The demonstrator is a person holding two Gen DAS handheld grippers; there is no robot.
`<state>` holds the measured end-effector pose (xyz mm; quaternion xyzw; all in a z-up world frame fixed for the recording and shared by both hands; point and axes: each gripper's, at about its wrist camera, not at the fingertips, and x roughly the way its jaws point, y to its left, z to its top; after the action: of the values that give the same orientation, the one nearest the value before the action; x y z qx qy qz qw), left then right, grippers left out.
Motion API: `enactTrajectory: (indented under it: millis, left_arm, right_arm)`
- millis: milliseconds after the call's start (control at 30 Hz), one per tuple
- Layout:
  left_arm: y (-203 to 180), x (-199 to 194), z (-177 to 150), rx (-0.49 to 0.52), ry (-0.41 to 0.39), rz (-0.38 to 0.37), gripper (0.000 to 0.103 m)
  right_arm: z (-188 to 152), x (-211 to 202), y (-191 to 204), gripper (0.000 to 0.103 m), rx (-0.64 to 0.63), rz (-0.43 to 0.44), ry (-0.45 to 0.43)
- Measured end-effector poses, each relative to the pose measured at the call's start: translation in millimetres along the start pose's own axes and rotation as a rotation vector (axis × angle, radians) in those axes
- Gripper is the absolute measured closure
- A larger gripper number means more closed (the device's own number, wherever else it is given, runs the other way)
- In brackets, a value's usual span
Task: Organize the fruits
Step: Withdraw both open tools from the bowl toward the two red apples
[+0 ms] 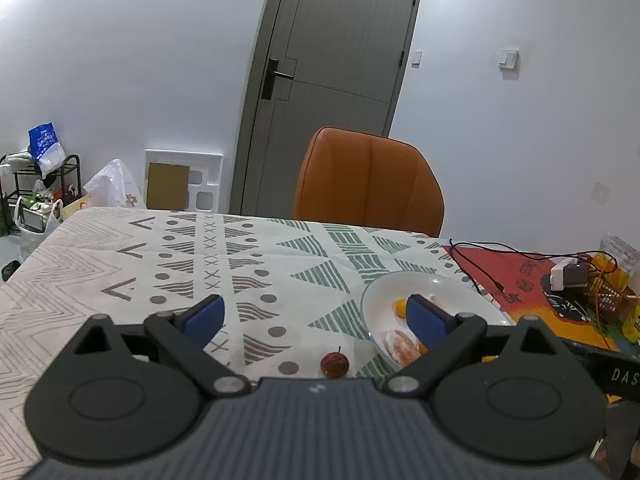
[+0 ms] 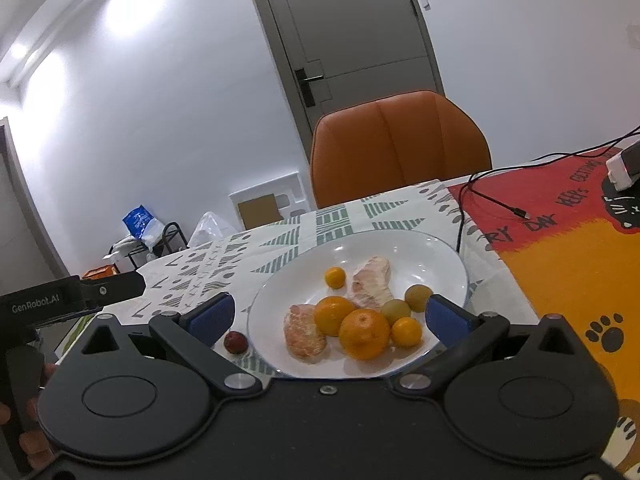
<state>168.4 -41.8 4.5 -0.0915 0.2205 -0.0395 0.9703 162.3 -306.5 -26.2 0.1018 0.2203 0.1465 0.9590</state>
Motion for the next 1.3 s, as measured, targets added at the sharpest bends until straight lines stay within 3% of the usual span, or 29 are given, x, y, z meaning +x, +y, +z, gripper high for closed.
enactTrajectory:
  millis: [933, 1300]
  left_arm:
    - [48, -15, -31, -0.025, 0.062, 0.022, 0.007]
    - [60, -10, -42, -0.030, 0.087, 0.015, 0.009]
  right_arm:
    - [-26, 5, 47, 0.000, -0.040, 0.055, 0.074]
    - [-41, 8, 75, 0.000, -0.127, 0.062, 0.098]
